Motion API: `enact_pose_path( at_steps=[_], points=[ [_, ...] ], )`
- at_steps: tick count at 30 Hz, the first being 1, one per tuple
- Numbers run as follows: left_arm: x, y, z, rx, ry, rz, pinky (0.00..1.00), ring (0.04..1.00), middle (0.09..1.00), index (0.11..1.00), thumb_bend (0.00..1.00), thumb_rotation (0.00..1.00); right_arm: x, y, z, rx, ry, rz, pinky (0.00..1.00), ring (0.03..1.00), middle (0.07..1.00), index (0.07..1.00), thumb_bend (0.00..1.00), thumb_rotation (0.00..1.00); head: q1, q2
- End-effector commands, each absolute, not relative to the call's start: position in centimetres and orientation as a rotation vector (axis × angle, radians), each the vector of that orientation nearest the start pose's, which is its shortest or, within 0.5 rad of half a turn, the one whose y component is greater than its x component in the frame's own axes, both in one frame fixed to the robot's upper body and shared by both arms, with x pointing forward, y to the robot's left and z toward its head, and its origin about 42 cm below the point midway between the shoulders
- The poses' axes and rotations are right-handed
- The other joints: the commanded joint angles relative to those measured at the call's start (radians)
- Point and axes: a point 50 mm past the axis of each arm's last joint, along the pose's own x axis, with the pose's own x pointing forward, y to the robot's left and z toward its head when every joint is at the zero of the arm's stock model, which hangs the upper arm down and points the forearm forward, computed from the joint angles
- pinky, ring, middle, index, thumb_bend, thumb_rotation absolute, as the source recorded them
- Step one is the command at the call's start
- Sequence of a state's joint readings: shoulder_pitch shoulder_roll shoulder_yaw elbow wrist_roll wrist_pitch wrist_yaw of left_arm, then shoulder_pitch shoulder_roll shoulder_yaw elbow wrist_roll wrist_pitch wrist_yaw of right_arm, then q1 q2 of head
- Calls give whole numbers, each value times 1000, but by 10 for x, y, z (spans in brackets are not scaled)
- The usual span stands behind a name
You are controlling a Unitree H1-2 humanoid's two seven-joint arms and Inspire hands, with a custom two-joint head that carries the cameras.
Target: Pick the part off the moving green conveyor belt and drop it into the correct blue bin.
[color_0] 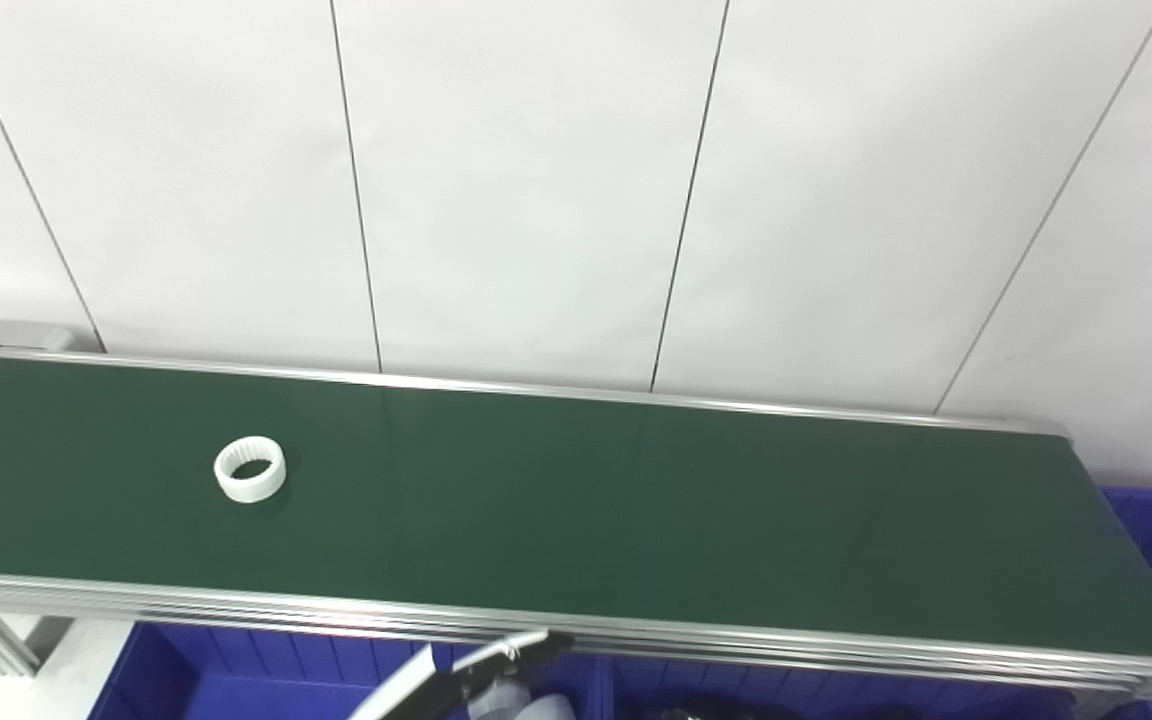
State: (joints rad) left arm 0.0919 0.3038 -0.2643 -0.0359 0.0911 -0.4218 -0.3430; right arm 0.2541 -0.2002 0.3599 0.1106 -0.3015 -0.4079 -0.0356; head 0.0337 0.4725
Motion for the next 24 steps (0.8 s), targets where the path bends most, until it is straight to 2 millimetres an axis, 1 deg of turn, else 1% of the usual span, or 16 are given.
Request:
enact_pose_path(
  at_steps=[1, 5, 7, 8, 9, 10, 12, 14, 15, 17, 18, 19, 20, 22, 23, 24],
  points=[
    [248, 226, 127, 436, -382, -674, 864, 919, 936, 911, 434, 462, 169, -185, 34, -345, -136, 418, 875, 939, 961, 932, 261, 889, 6, 2],
    [268, 232, 156, 510, -449, -667, 881, 923, 942, 920, 416, 508, 172, -183, 32, -329, -127, 426, 896, 946, 967, 940, 261, 880, -1, -1],
    [275, 234, 166, 539, -466, -664, 896, 931, 950, 928, 407, 568, 174, -182, 31, -329, -129, 433, 895, 944, 970, 944, 241, 879, -5, -1],
    [279, 233, 177, 565, -494, -652, 899, 933, 952, 929, 405, 578, 175, -181, 32, -334, -133, 436, 895, 944, 971, 945, 238, 879, -8, -1],
    [282, 233, 184, 581, -512, -642, 890, 928, 945, 923, 373, 488, 175, -181, 32, -337, -137, 439, 893, 942, 969, 943, 237, 877, -8, -1],
    [286, 232, 195, 606, -542, -620, 874, 920, 939, 916, 363, 406, 176, -181, 33, -339, -140, 440, 896, 943, 968, 943, 238, 874, -8, -1],
    [291, 232, 210, 656, -579, -584, 858, 912, 933, 908, 359, 321, 177, -180, 33, -339, -142, 440, 900, 945, 967, 942, 239, 871, -7, -1],
    [296, 234, 220, 704, -597, -553, 832, 903, 931, 910, 415, 333, 177, -180, 34, -338, -144, 439, 903, 946, 968, 943, 251, 870, -7, -2],
    [297, 236, 224, 718, -602, -541, 822, 899, 925, 912, 504, 333, 178, -180, 34, -337, -144, 439, 907, 948, 968, 943, 259, 874, -7, -2],
    [302, 240, 229, 742, -616, -508, 811, 889, 916, 907, 606, 310, 178, -180, 34, -337, -145, 438, 912, 950, 968, 942, 257, 874, -8, -2],
    [305, 243, 230, 762, -625, -486, 791, 867, 901, 898, 672, 307, 179, -180, 34, -339, -147, 438, 913, 951, 968, 942, 251, 871, -9, -3],
    [307, 245, 231, 776, -630, -471, 787, 863, 899, 897, 681, 308, 179, -180, 35, -341, -148, 439, 913, 952, 969, 942, 250, 871, -9, -3],
    [311, 247, 232, 805, -644, -443, 764, 839, 879, 884, 715, 309, 180, -181, 35, -345, -151, 439, 913, 952, 969, 942, 247, 870, -8, -3],
    [318, 252, 234, 848, -663, -400, 719, 790, 834, 854, 762, 309, 180, -181, 36, -350, -154, 439, 913, 954, 968, 941, 243, 871, -7, -3],
    [322, 254, 236, 868, -670, -381, 682, 756, 796, 822, 803, 295, 181, -181, 36, -352, -154, 438, 911, 954, 965, 939, 247, 875, -6, -3],
    [324, 256, 237, 878, -673, -371, 667, 742, 780, 807, 822, 289, 181, -181, 36, -352, -154, 437, 912, 954, 964, 938, 249, 879, -6, -4]
  ],
)
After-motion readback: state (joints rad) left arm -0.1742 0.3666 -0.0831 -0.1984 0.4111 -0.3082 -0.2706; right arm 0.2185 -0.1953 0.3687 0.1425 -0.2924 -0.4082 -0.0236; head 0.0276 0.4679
